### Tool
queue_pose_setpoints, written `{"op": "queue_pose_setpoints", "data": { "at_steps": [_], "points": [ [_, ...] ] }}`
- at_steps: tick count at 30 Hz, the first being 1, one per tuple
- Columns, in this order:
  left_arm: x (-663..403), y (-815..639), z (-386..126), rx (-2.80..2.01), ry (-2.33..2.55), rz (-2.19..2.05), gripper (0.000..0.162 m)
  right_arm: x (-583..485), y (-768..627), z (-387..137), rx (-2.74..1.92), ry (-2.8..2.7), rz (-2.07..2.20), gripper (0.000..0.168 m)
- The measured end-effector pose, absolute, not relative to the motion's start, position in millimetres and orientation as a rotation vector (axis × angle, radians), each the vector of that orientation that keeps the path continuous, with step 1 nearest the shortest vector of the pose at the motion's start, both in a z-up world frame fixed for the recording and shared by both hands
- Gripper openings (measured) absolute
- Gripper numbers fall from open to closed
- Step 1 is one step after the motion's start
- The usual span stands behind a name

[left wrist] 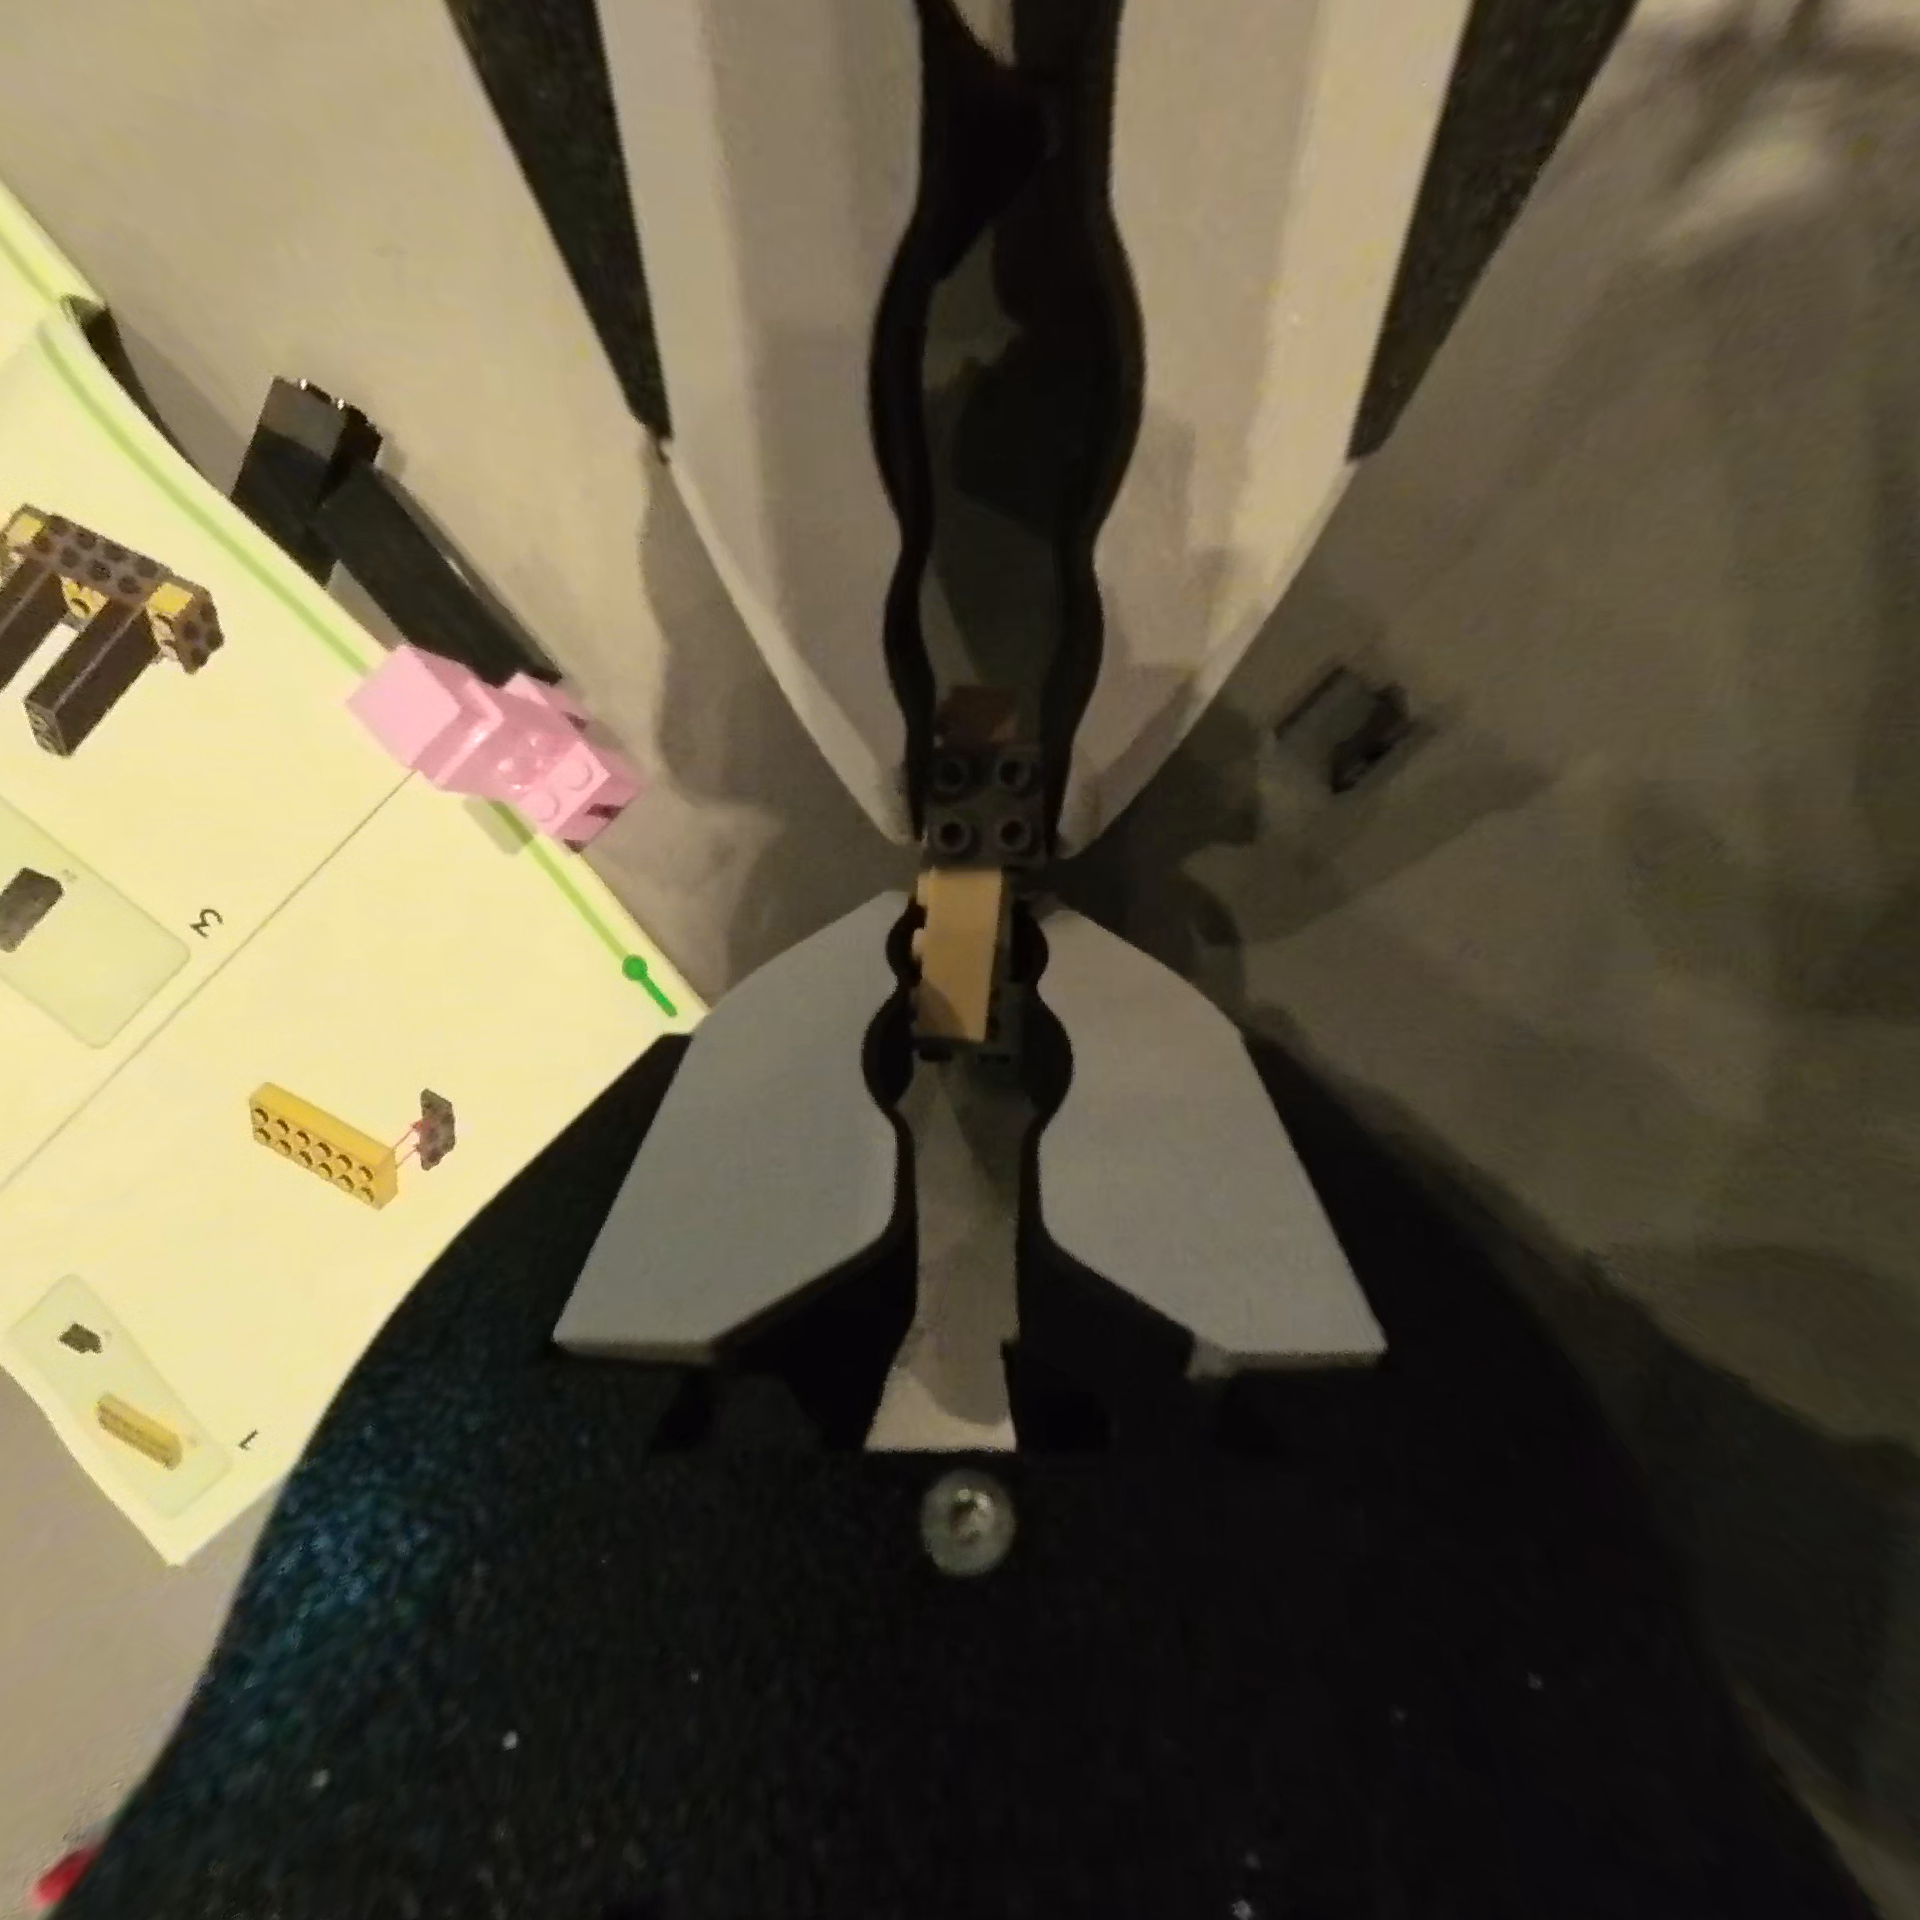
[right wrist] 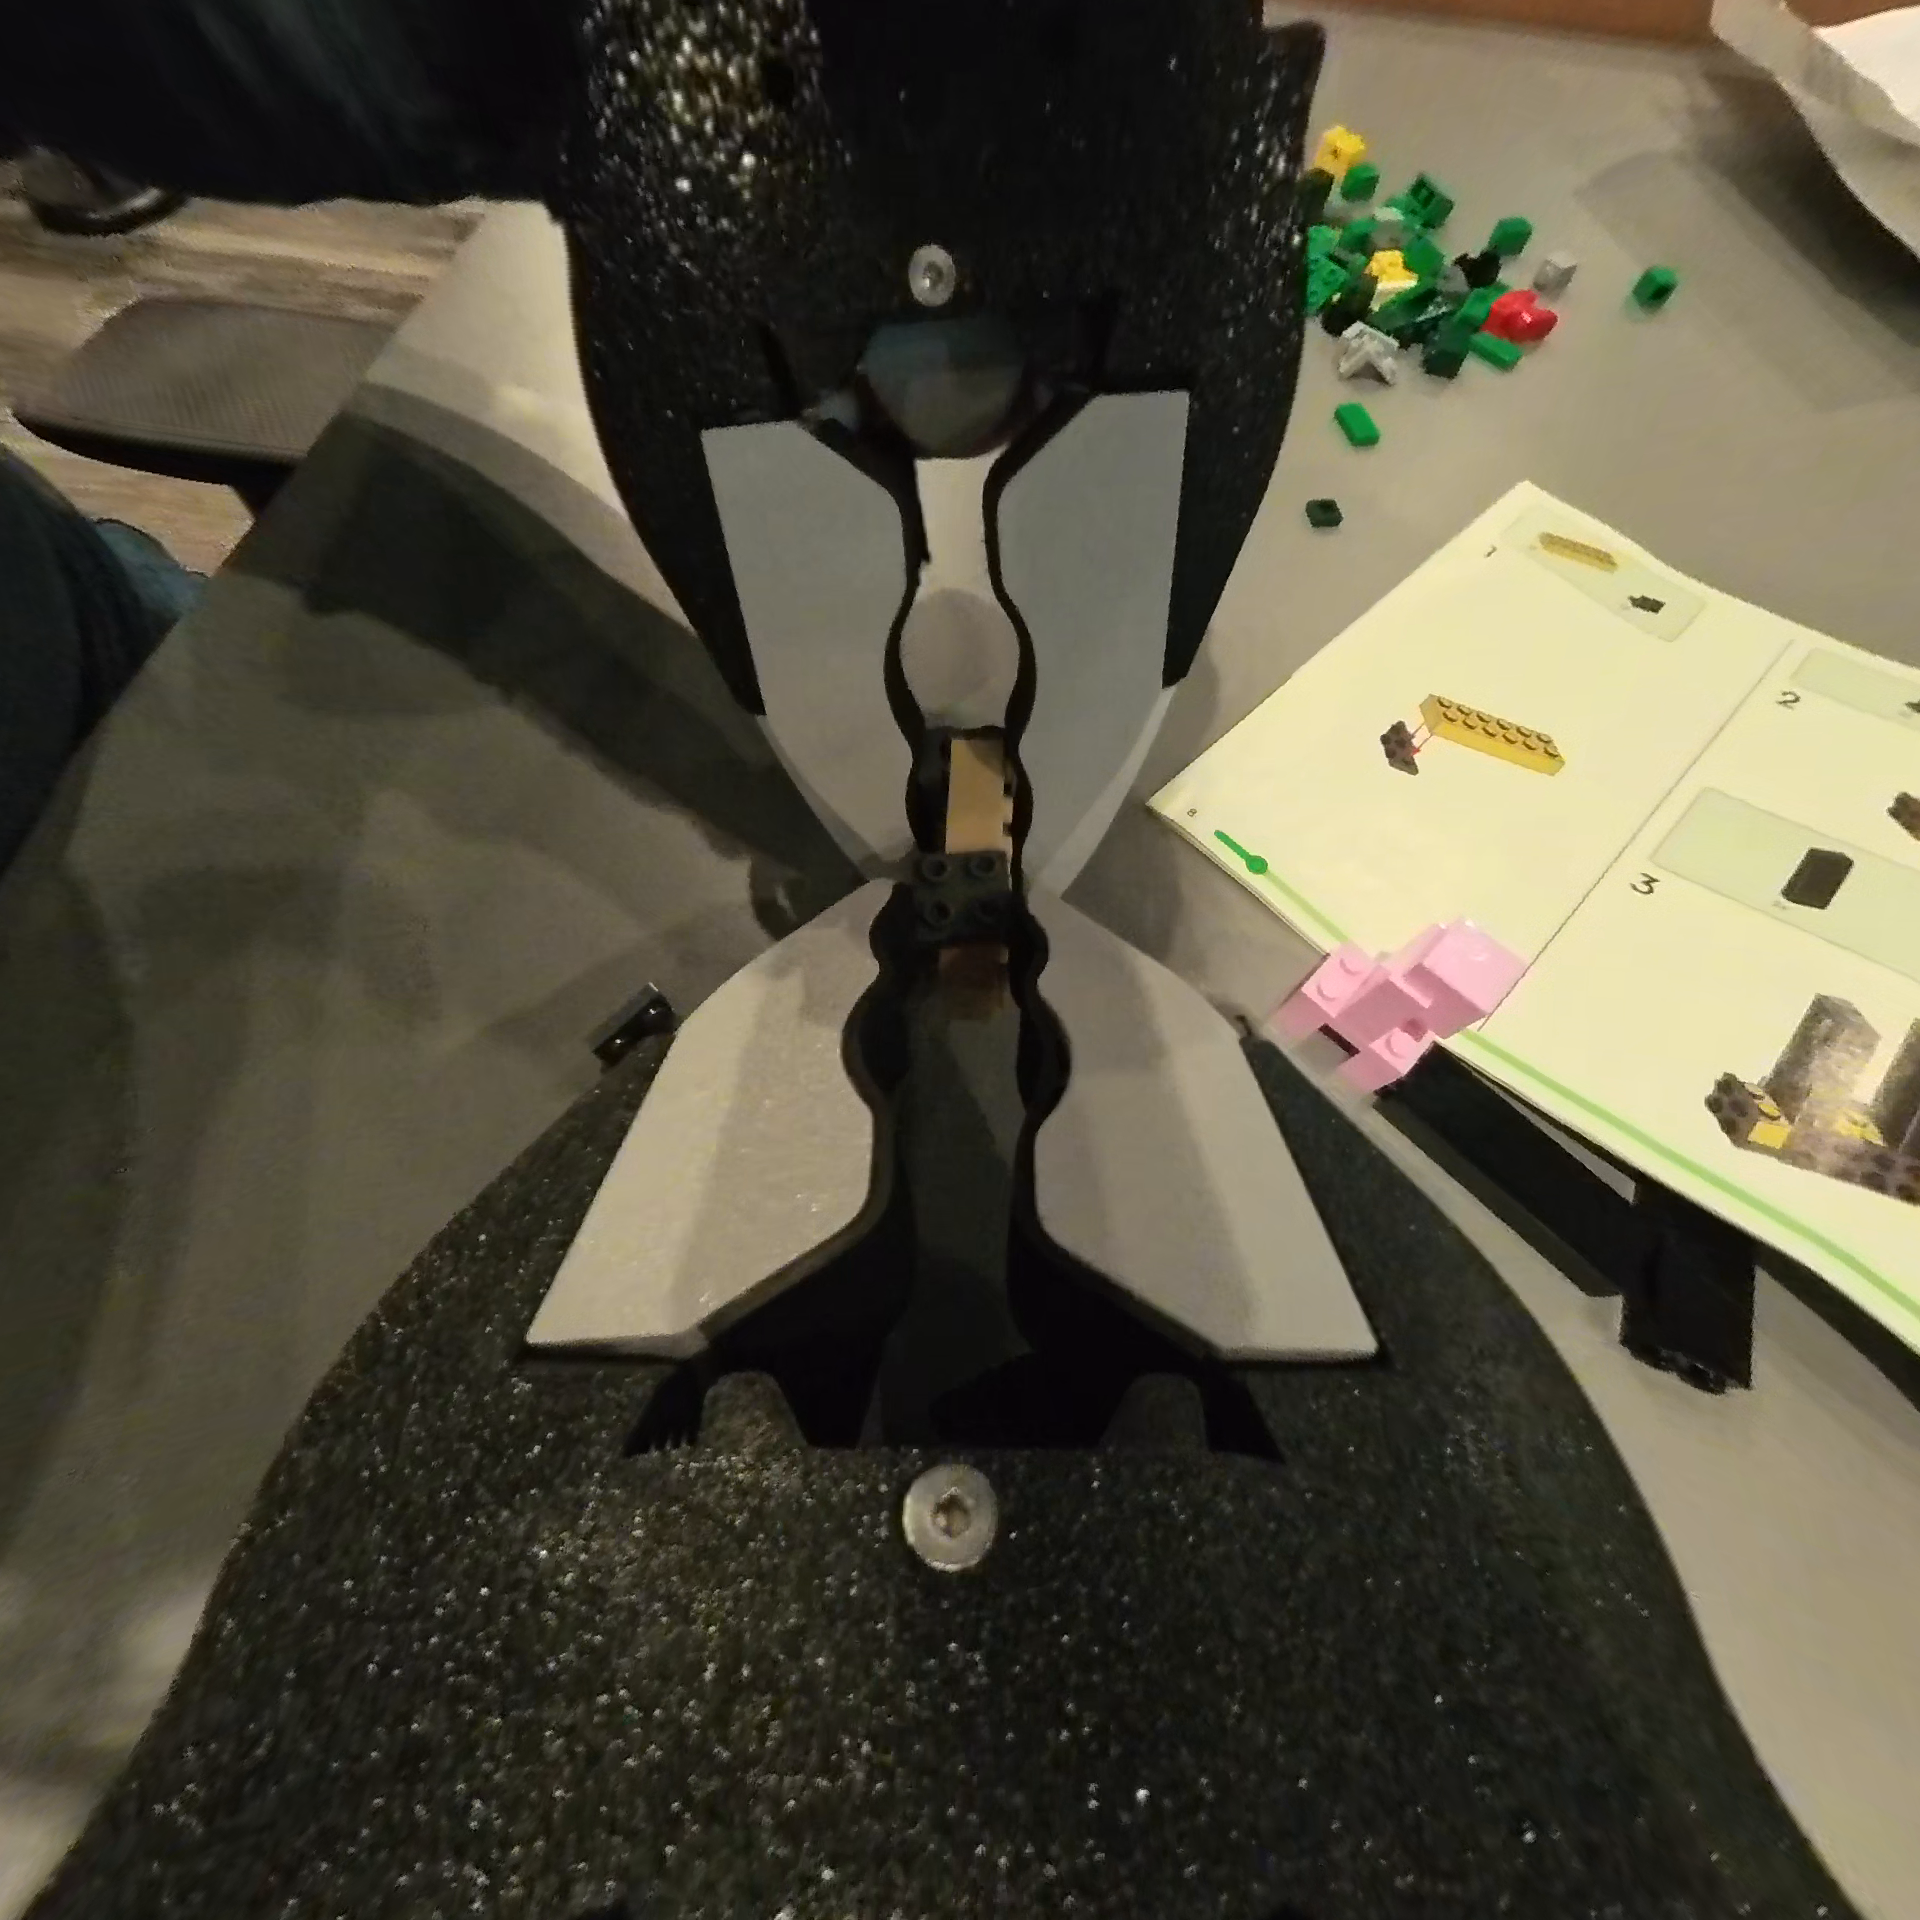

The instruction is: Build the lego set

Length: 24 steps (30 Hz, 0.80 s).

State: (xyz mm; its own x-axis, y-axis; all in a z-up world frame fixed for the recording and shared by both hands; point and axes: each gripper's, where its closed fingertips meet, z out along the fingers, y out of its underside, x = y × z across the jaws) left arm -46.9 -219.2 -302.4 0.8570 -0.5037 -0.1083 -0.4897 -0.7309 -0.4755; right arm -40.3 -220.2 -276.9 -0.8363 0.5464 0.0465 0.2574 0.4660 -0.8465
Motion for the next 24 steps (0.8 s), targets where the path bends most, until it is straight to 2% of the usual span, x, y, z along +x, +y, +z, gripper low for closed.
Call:
{"op": "queue_pose_setpoints", "data": {
  "at_steps": [1,10,16,24],
  "points": [
    [-47,-219,-303,-2.542,0.710,-0.051,0.016,-40,-220,-277,-0.687,-2.411,1.310,0.017],
    [-44,-220,-303,-2.566,0.701,-0.133,0.018,-38,-219,-283,-0.712,-2.469,1.293,0.018],
    [-51,-229,-303,-2.596,0.676,-0.096,0.031,-36,-220,-289,-0.715,-2.514,1.254,0.018],
    [-48,-227,-302,-2.551,0.720,-0.055,0.023,-35,-221,-294,-0.704,-2.550,1.215,0.018]
  ]
}}
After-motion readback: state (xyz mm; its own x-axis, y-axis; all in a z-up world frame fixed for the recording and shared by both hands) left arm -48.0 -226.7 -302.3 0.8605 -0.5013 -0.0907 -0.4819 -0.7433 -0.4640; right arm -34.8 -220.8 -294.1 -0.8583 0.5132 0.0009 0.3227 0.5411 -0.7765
